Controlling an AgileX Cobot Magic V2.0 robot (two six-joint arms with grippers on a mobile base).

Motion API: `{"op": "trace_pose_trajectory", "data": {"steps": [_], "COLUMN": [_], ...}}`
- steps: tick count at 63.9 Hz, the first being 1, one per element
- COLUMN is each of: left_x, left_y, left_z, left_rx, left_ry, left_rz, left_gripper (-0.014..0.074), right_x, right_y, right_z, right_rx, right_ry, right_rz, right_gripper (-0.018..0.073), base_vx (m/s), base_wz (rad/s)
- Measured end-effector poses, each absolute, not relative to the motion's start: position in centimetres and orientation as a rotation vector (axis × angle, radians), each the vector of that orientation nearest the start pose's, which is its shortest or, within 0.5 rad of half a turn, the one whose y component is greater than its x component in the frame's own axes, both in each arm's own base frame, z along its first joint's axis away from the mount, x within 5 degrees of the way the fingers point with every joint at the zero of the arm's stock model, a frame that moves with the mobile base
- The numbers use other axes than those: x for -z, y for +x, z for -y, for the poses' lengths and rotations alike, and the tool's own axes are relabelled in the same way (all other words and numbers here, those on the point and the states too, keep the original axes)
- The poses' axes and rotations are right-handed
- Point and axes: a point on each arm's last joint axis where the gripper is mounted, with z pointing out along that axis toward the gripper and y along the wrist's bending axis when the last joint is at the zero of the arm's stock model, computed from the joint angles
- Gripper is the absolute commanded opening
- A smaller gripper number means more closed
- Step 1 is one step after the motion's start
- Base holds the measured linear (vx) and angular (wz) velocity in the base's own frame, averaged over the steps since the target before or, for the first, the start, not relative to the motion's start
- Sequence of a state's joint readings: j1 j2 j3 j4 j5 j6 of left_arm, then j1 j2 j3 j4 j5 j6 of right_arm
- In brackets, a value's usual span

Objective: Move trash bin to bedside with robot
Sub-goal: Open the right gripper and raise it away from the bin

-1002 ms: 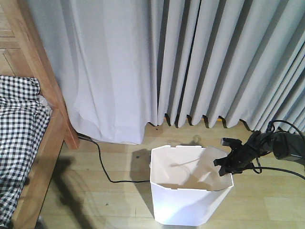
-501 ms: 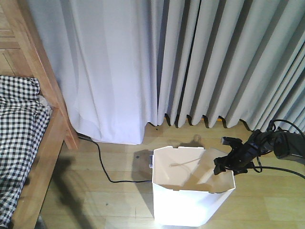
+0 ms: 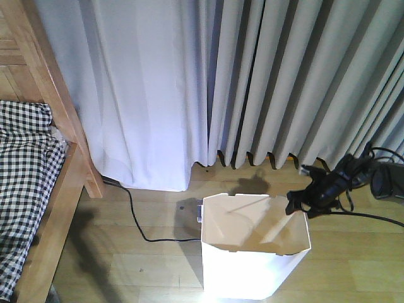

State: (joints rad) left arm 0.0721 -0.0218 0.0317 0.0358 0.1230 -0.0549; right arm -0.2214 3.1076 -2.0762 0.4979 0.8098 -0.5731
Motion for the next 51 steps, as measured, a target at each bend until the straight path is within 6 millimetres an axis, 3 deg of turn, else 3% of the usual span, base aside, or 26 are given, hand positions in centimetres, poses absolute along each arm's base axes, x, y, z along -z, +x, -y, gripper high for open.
{"op": "trace_pose_trajectory", "data": {"steps": [10,17,24,33,43,51], "left_x": [-19.2,-19.2,-19.2,-19.2,-19.2,-19.2], "left_y": [5.6,5.6,5.6,5.6,5.6,5.6], "left_z": [-0.4,-0.4,-0.4,-0.4,-0.4,-0.4], "left_rx": [-0.044,-0.044,-0.044,-0.044,-0.044,-0.044], "left_ry": [-0.077,-0.077,-0.077,-0.077,-0.077,-0.077], "left_rz": [-1.615,-1.615,-1.615,-1.615,-1.615,-1.615], "left_gripper": [-0.0006,-0.0006,-0.0006,-0.0006,-0.0006,-0.0006], "right_x": [15.6,14.8,13.9,11.8,6.9,1.5], "right_y": [44.9,44.8,43.3,39.6,36.8,35.5], "right_z": [7.0,7.1,7.2,7.5,7.3,7.0], "right_rx": [-0.545,-0.523,-0.458,-0.300,-0.213,-0.170], "right_ry": [0.062,0.046,0.094,0.136,-0.035,-0.061], "right_rz": [-3.100,-3.113,-3.115,-3.084,-3.049,-2.986], "right_gripper": [0.0545,0.0545,0.0545,0.0545,0.0545,0.0545], "base_vx": [0.00,0.00,0.00,0.00,0.00,0.00], "base_wz": [0.00,0.00,0.00,0.00,0.00,0.00]}}
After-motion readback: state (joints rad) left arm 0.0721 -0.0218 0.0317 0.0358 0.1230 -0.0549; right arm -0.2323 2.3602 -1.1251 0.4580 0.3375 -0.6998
